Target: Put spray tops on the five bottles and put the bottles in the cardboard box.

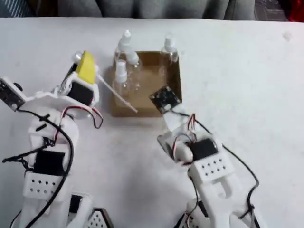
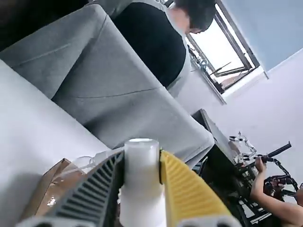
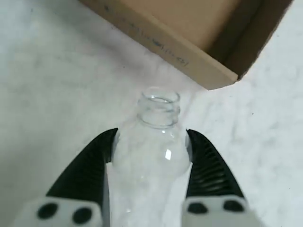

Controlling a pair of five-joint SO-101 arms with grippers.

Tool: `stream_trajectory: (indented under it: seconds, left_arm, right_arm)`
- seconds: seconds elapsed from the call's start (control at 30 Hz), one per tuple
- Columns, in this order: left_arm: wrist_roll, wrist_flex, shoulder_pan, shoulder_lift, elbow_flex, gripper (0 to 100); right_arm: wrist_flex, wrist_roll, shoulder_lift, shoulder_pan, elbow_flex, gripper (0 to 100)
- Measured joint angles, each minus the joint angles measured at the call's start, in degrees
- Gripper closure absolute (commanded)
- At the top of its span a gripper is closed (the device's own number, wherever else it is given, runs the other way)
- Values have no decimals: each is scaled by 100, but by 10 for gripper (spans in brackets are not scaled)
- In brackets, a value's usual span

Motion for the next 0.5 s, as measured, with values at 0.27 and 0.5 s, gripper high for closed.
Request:
stream_trajectory:
  seconds: [0.27,0.5]
  left_arm:
    - [35,0,0,0,53,978]
    - [246,0,202,0,79,978]
  right_arm:
    - [-70,0,-2075,-264,1055,983]
    - [-308,44,-3912,-607,2075,983]
